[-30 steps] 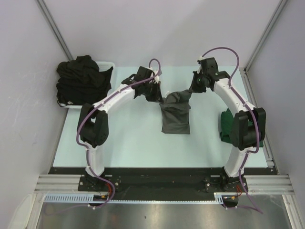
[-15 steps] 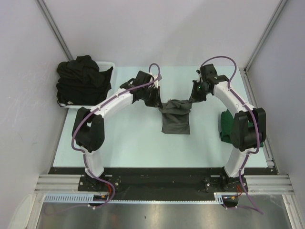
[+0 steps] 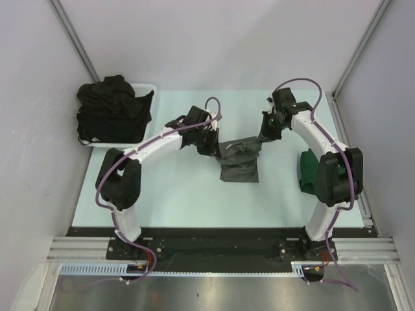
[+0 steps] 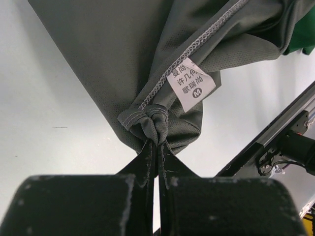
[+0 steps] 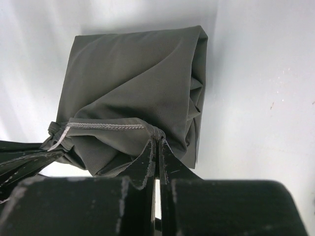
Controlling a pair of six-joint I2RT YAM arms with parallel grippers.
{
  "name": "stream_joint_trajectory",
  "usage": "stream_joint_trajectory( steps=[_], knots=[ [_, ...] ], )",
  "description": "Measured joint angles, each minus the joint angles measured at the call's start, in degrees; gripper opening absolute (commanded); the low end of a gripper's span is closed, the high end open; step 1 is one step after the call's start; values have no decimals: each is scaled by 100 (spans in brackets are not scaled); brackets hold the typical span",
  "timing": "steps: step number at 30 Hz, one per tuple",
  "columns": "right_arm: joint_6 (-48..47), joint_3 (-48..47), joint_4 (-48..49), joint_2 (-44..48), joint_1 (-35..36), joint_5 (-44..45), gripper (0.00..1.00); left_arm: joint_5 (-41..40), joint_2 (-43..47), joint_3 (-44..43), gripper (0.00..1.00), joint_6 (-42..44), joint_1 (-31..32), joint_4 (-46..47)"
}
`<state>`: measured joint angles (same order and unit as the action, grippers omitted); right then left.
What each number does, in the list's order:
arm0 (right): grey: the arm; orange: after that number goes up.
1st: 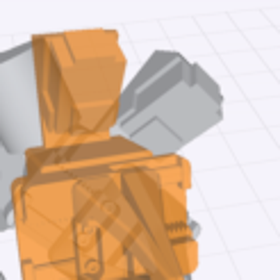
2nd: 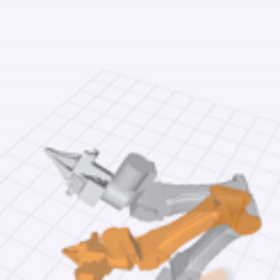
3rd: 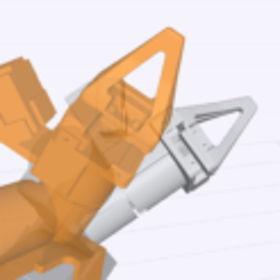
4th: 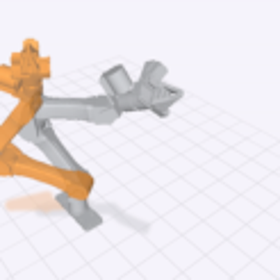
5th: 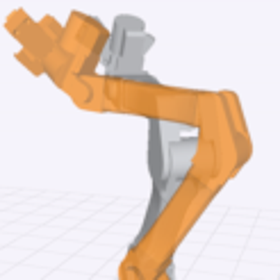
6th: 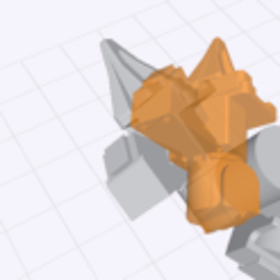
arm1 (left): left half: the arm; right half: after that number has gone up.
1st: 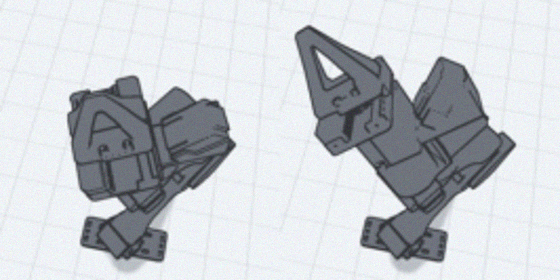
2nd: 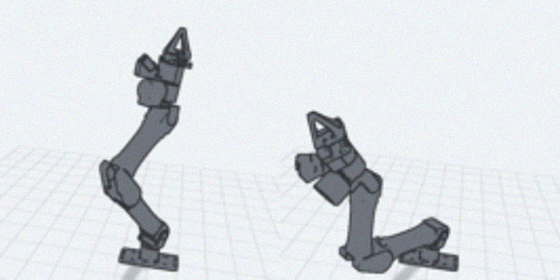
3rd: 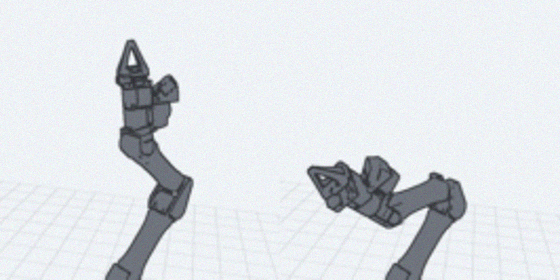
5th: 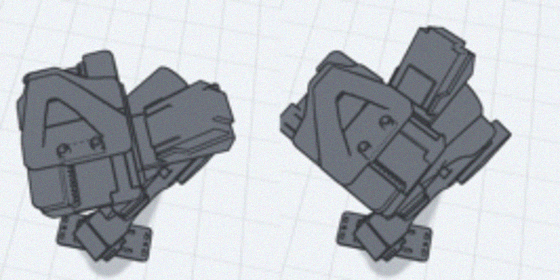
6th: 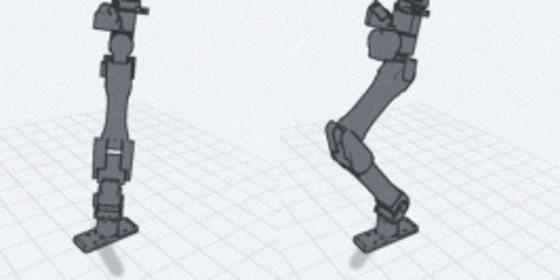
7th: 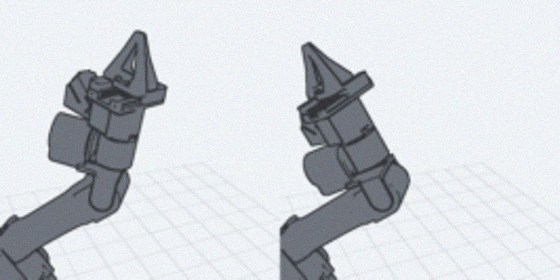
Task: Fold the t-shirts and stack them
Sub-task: Fold the long partially folded tshirt into a neat square
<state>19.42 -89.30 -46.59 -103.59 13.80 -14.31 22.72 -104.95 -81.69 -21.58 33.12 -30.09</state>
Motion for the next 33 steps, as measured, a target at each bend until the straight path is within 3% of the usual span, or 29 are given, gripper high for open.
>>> stream_joint_trajectory(
  steps=[33],
  knots=[
    [155, 1419, -249, 577, 354, 146, 0, 0, 273, 793, 0, -90, 396, 164]
  ],
)
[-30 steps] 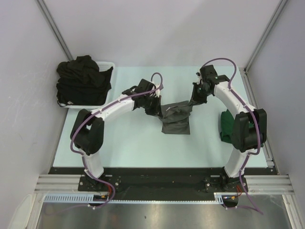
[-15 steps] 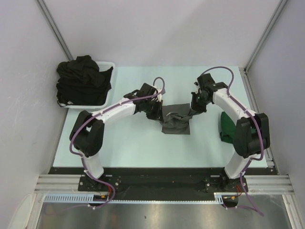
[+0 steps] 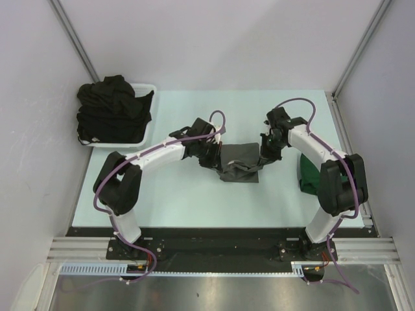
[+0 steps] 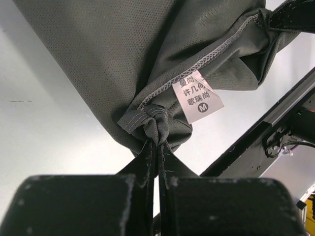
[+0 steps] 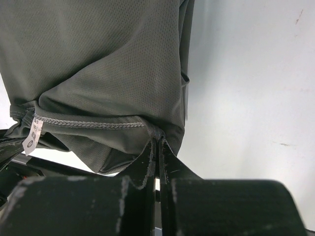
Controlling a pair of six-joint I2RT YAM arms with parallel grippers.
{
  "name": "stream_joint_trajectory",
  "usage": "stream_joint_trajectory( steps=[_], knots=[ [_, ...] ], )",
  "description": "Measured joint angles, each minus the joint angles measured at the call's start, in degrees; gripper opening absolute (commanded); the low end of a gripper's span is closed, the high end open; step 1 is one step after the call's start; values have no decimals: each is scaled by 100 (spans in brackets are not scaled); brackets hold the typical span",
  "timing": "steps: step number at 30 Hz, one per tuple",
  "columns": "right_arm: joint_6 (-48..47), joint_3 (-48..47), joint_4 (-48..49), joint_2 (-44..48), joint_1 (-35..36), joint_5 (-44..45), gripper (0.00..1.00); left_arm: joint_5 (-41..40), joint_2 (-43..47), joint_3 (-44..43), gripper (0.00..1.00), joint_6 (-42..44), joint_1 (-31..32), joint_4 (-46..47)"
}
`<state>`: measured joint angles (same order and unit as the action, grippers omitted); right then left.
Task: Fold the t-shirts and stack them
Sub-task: Fold the long partially folded tshirt into a neat square
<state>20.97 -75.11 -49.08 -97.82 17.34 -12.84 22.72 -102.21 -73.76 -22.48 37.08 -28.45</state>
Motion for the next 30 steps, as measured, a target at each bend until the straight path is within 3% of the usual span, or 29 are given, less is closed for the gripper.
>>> stream_joint_trajectory(
  steps=[14, 18, 26, 30],
  knots=[
    [44, -2, -109, -647, 103, 48, 0, -13, -11, 170, 0, 0, 15, 107],
    [44, -7, -155, -846, 105, 63, 0, -11, -92, 173, 8, -2, 20, 166],
    [24, -219, -212, -1038, 103, 229, 44, -55, -350, 170, 34, -11, 33, 190],
    [4, -227, -249, -1051, 103, 310, 52, -140, -420, 160, 44, -13, 39, 181]
  ],
)
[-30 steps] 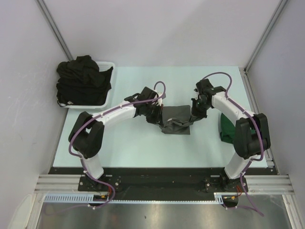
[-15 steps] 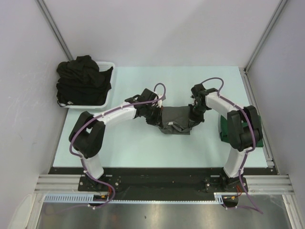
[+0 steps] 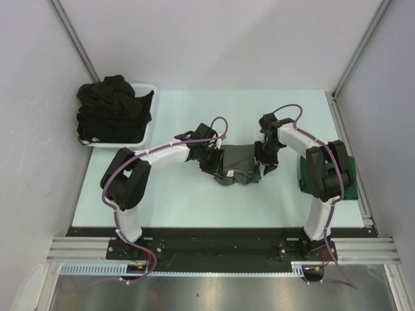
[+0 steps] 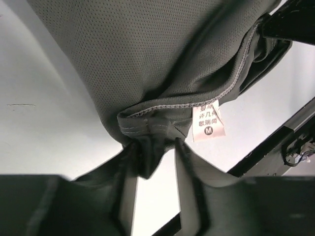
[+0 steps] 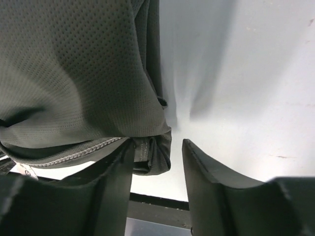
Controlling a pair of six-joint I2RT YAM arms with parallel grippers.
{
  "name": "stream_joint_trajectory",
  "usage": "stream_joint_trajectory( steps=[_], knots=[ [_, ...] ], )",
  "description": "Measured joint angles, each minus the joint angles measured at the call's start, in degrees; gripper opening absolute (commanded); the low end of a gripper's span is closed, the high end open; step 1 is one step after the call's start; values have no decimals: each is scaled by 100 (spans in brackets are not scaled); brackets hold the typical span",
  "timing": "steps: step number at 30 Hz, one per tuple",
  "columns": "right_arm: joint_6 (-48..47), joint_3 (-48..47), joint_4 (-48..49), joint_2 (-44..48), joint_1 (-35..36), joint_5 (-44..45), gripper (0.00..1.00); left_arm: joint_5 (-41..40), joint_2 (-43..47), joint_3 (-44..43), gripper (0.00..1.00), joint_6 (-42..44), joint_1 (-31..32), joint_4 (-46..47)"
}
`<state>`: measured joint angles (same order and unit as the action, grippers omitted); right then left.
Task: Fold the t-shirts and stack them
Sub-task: Fold the long partially folded tshirt into a neat square
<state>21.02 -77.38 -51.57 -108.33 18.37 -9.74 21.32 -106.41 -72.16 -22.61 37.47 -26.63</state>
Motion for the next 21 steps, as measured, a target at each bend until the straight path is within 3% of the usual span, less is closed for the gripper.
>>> stream_joint_trajectory(
  steps=[4, 6, 7, 8, 21],
  knots=[
    [-2, -87, -63, 0, -11, 94, 54, -76, -35, -85, 56, 13, 2, -63],
    [-4, -190, -118, 0, -13, 149, 54, -144, -35, -162, 68, 15, 2, -98],
    [-4, -264, -144, 0, -13, 175, 54, -170, -35, -199, 92, 20, 2, -103],
    [-4, -356, -179, 0, -22, 197, 54, -190, -35, -238, 99, 28, 2, -114],
    [-4, -1005, -358, 55, -61, 125, 54, -415, -28, -813, 99, 70, 2, -417]
  ],
)
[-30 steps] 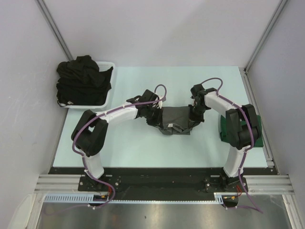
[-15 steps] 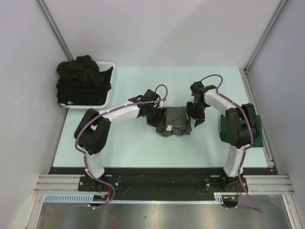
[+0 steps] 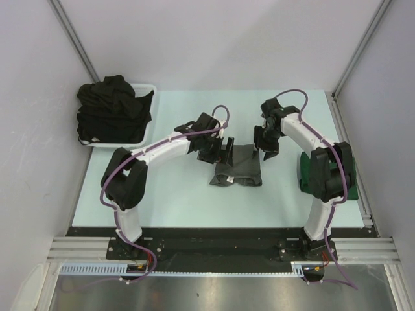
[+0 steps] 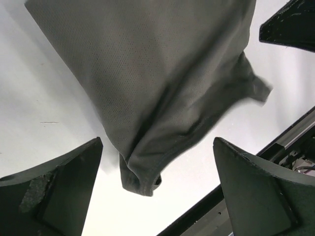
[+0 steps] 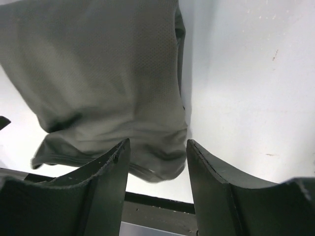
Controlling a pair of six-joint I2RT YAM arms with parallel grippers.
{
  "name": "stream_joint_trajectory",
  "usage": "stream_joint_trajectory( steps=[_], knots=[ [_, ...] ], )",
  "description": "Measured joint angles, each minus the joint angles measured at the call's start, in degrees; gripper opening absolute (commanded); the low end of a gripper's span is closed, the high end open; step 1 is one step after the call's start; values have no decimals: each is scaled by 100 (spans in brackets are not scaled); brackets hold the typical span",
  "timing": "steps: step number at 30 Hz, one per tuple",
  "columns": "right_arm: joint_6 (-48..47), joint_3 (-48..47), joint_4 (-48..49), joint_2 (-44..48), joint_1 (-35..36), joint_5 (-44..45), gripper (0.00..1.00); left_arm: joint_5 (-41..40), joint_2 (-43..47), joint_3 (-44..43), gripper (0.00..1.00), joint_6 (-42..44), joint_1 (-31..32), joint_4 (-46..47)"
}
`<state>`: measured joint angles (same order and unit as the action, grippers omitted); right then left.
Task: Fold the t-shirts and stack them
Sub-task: Fold the long partially folded tshirt into a neat square
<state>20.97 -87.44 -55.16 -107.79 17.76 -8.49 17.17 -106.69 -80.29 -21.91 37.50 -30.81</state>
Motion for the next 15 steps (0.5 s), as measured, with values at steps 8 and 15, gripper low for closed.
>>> stream_joint_trajectory(
  steps=[8, 15],
  knots=[
    [-9, -361, -107, 7, -177, -42, 53, -50, -11, -378, 99, 59, -59, -129],
    [0, -367, -114, 4, -240, -125, 54, -50, -122, -407, 99, 105, -114, -168]
  ],
)
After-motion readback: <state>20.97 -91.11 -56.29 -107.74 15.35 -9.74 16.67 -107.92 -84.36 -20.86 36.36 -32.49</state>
